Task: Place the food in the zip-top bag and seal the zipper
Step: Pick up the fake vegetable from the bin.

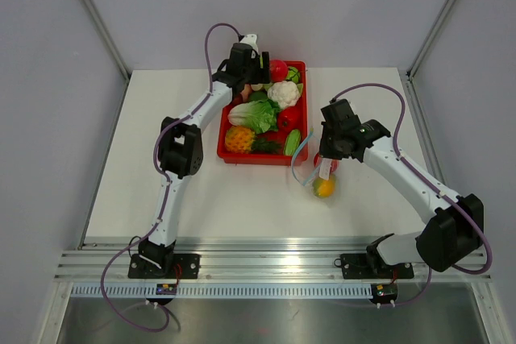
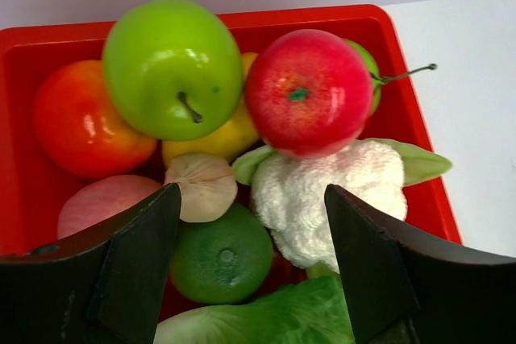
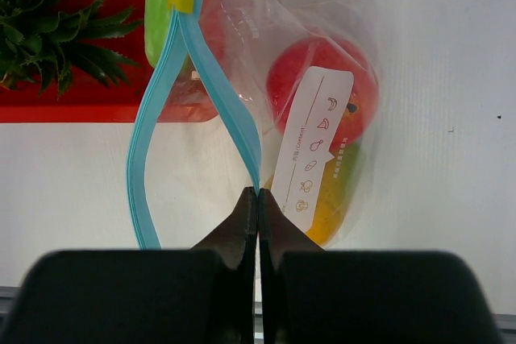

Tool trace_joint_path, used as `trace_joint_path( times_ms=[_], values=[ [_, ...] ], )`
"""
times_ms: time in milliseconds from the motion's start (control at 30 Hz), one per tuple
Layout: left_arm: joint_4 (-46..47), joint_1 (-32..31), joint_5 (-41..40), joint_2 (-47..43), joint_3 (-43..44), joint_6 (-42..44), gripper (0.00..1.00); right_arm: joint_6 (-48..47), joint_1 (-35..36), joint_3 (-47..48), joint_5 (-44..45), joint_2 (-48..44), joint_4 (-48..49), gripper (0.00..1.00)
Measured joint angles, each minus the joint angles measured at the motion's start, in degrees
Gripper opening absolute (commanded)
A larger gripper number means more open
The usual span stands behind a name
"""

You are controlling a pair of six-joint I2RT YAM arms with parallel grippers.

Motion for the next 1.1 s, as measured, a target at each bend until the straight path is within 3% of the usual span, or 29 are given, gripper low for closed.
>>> trace_joint_path(
  times_ms=[233,400,700,1033,1100],
  values=[
    [-1.07,0.17,-3.61,0.5,0.07,0.39,0.7,0.0,0.0,0.2,-0.04,0.57,0.02,0.0],
    [-1.05,0.31,-4.22,2.82,1.51,0.37,0.61,0.0,0.0,0.22,-0.04,0.61,0.0,0.0],
    [-1.16,0.57,-4.44,5.9,2.54,0.28,0.54,0.0,0.0,1.01,-0.04,1.11,0.0,0.0],
    [-0.2,1.4,-4.09,5.9,2.97,-0.09,0.32,0.0,0.0,1.18,-0.11,1.62,-0.02,0.0],
    [0.11,1.36,-4.02,5.9,2.97,-0.26,0.23,0.0,0.0,1.18,-0.11,1.64,-0.02,0.0]
  ],
)
